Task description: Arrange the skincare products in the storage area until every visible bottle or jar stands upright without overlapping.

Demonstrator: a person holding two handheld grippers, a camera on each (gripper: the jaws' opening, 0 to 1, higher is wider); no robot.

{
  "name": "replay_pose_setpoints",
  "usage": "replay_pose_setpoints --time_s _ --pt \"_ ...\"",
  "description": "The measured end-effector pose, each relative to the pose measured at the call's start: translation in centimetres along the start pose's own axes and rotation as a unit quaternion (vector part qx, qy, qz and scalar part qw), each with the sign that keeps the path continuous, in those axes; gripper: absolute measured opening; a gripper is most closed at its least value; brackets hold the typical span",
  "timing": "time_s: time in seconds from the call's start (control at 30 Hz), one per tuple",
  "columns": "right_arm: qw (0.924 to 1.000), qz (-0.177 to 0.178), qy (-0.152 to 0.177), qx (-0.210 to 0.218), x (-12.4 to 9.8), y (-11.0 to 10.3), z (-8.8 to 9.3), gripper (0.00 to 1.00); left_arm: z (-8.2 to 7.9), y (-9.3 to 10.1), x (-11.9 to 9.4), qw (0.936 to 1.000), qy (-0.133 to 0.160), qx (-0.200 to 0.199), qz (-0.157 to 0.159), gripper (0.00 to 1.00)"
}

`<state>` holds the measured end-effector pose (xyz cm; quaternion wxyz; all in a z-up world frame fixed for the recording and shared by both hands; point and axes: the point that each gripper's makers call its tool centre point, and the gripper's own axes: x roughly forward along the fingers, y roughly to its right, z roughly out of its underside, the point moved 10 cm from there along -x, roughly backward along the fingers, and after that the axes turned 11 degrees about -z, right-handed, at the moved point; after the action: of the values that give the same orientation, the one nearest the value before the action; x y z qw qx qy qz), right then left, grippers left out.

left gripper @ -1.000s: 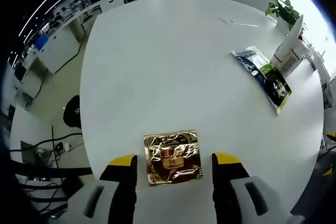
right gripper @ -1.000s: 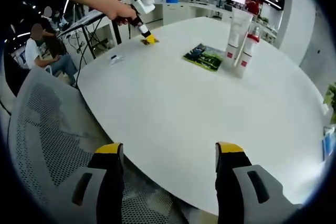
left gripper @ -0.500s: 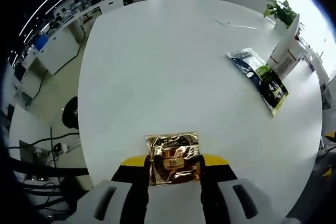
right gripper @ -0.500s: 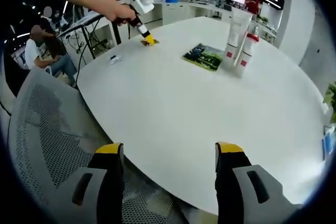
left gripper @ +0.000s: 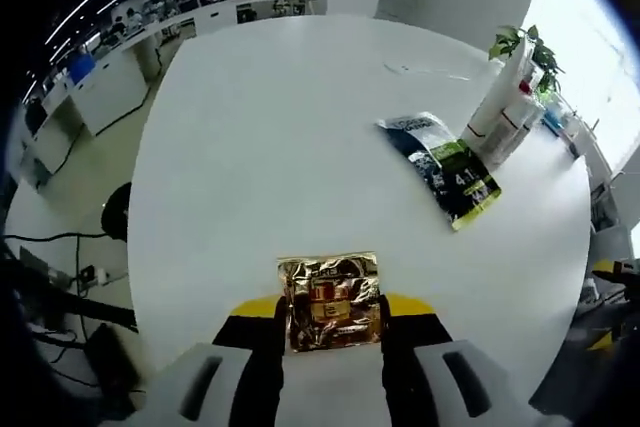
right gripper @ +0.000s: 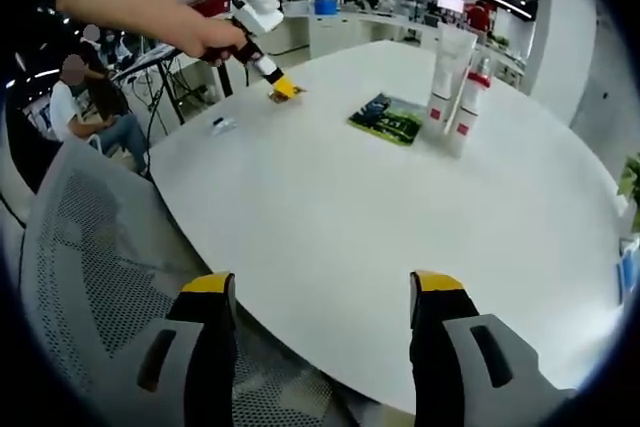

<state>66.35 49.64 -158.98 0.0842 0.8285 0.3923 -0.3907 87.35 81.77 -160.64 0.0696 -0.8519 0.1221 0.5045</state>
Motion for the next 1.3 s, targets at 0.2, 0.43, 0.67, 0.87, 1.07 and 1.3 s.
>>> replay_pose_setpoints --time_s 0.2,0.43,0.67,0.87,1.07,1.3 --pt "0.9998 -0.01 0.014 -0.01 -0.2 -0.4 -0.3 0.66 2.2 3.4 -2.9 0.9987 0.037 -0.014 0.031 0.38" --pt "0.9992 -0.026 0.03 -0.001 -0.3 -0.4 -0.5 0.66 4.8 7.7 -6.3 0.9944 0.059 -0.058 0.066 0.38" --pt "0.9949 -0.059 0.072 0.039 -0.8 -0.3 -0.9 0.65 7.0 12.5 -8.5 0.9941 0.072 -0.025 0.077 0.38" --pt "0.9822 -0.105 0.119 0.101 -1.4 0.0 -1.3 0.64 8.6 15.3 -9.3 0.9937 0.083 -0.005 0.075 0.38" --pt "0.9543 -0.15 0.172 0.193 -2.4 1.5 -1.0 0.64 9.6 18.1 -10.5 0.9926 0.093 0.007 0.077 0.38" --pt "0.8776 -0.209 0.239 0.359 -4.0 4.9 -0.1 0.39 10.1 20.9 -11.6 0.9902 0.109 0.027 0.082 0.38"
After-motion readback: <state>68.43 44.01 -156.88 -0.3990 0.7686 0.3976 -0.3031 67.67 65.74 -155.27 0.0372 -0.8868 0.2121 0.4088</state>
